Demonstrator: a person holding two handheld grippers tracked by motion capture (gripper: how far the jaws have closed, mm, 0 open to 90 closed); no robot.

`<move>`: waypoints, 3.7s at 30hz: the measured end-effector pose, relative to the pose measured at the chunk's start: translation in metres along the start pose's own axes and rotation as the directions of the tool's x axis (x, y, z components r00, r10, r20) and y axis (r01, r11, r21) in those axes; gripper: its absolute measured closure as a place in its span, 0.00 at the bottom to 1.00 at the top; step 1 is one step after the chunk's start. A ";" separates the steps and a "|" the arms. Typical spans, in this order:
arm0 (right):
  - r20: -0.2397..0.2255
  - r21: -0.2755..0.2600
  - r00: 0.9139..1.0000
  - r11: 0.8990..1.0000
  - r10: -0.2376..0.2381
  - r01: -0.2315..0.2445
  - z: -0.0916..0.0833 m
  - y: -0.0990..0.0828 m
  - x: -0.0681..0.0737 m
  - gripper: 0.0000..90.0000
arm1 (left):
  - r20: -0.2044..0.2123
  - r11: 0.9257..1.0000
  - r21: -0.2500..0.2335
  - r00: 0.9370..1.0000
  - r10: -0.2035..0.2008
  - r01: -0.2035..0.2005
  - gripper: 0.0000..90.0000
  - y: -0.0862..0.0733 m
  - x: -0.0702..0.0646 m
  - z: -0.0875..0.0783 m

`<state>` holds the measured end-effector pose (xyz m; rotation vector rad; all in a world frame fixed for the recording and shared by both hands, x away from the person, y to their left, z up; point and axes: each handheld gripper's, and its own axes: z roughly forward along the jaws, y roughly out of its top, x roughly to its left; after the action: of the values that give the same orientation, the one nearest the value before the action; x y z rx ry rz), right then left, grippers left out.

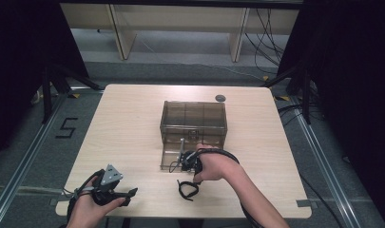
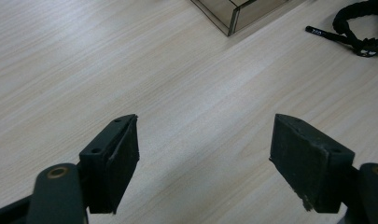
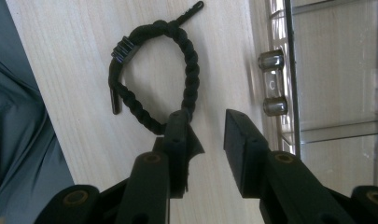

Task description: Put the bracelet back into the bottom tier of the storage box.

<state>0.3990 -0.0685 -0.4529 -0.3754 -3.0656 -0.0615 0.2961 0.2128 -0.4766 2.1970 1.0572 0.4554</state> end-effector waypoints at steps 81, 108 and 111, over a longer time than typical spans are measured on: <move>-0.010 0.091 1.000 0.996 0.028 -0.027 0.022 0.021 0.000 0.94 | 0.006 1.000 -0.012 1.000 0.002 -0.001 0.27 0.000 -0.002 0.000; -0.009 0.065 1.000 0.998 0.021 -0.020 0.001 0.006 -0.006 0.95 | 0.001 1.000 -0.013 1.000 0.003 -0.003 0.28 0.000 -0.001 0.001; -0.004 0.053 1.000 0.999 -0.010 0.011 0.000 0.005 -0.008 0.95 | 0.004 1.000 -0.015 1.000 0.000 0.000 0.28 0.000 -0.002 0.001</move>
<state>0.4082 -0.0652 -0.4528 -0.3559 -3.0591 0.0180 0.2955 0.2113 -0.4772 2.1838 1.0484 0.4573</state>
